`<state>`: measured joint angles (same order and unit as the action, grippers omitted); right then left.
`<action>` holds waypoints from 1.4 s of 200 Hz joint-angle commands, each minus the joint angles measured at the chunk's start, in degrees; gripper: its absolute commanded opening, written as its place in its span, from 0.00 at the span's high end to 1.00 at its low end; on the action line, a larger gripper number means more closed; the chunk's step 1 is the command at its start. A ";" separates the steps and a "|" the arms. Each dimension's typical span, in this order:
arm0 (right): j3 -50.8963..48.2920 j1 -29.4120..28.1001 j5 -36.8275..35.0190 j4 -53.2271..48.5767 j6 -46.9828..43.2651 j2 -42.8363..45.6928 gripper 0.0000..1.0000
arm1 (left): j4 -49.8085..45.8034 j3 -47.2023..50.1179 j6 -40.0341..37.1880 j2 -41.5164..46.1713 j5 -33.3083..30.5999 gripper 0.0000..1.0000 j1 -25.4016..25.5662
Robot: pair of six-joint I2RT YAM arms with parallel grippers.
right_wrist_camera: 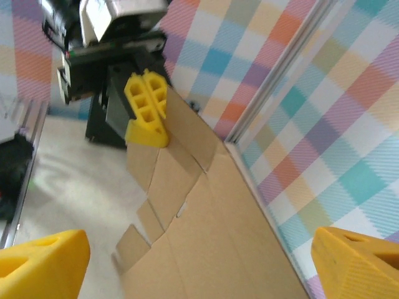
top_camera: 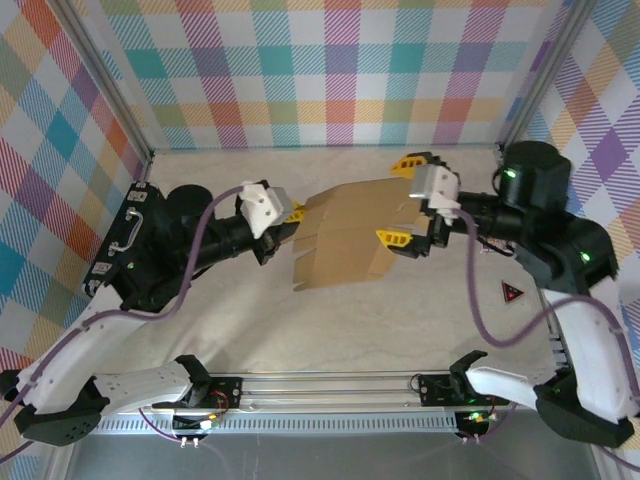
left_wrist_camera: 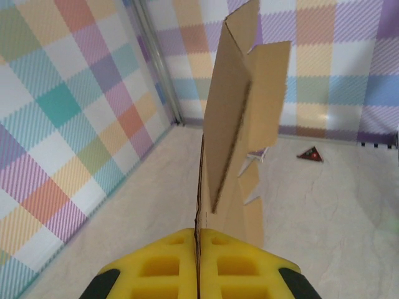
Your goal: Fold the paper box
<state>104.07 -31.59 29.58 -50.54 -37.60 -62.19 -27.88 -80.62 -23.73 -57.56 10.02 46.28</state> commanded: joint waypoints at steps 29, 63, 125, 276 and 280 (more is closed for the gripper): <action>-11.55 -0.50 -13.25 11.96 15.35 16.44 0.08 | 2.89 -1.43 5.39 3.41 -0.44 1.00 -0.51; -23.50 -0.49 -26.28 12.67 23.17 23.65 0.14 | 0.10 -0.58 7.63 3.67 -3.23 1.00 -0.57; -31.59 -0.35 -26.73 16.52 24.95 20.97 0.32 | 0.35 0.40 8.23 4.61 -2.20 1.00 -1.26; -35.26 16.83 1.60 25.13 27.92 13.43 0.30 | -4.00 0.90 6.83 8.31 -0.21 1.00 -1.94; -35.25 16.82 2.58 25.14 27.94 13.34 0.32 | -4.08 0.82 6.85 8.26 -0.18 1.00 -1.91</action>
<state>68.93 -15.29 21.91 -29.71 -10.55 -49.36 -31.86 -79.75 -16.27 -50.65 8.32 45.04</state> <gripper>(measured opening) 0.712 0.063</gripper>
